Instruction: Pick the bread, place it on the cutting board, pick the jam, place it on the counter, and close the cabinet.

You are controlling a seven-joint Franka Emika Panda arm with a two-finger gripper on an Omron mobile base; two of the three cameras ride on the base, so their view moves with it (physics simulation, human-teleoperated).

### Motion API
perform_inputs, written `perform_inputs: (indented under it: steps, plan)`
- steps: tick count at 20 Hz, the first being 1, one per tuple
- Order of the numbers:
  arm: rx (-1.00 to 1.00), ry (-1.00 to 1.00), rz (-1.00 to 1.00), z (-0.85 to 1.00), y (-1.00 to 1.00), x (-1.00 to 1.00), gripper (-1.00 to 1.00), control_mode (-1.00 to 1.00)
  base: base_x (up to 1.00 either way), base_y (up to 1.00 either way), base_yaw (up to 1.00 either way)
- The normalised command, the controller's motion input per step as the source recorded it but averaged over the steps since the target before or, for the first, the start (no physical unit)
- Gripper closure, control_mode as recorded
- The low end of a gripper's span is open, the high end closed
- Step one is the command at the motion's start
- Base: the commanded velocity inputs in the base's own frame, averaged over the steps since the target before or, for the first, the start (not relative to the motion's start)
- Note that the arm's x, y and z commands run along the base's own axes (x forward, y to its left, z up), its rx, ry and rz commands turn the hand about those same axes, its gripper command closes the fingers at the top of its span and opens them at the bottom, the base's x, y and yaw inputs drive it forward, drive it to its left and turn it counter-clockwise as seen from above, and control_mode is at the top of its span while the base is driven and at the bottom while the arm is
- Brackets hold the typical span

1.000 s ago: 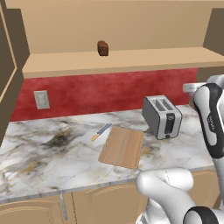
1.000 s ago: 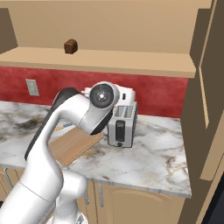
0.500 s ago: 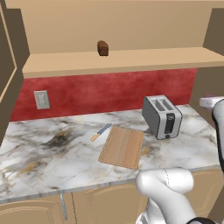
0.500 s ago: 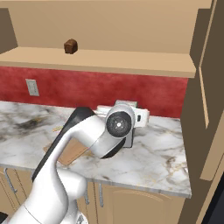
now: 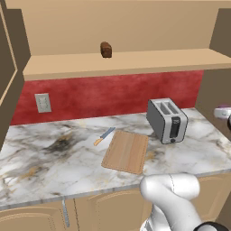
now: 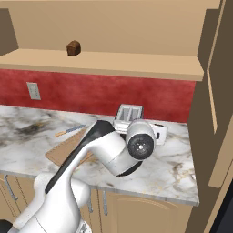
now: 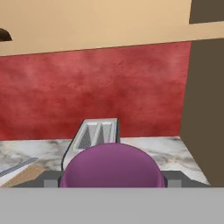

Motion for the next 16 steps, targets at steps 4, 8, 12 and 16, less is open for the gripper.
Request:
perform_inputs:
  steps: [4,8,12,16]
  plan:
    - [0.00,0.00,0.00,-0.32,-0.16,0.00,1.00,-1.00,0.00,0.00,0.00]
    - [0.00,0.00,0.00,-0.39,-0.13,0.00,1.00,-1.00,0.00,0.00,0.00]
    - [0.00,0.00,0.00,-0.37,-0.09,0.00,1.00,-1.00,0.00,0.00,0.00]
    - [0.00,0.00,0.00,-0.32,-0.08,0.00,1.00,-1.00,0.00,0.00,0.00]
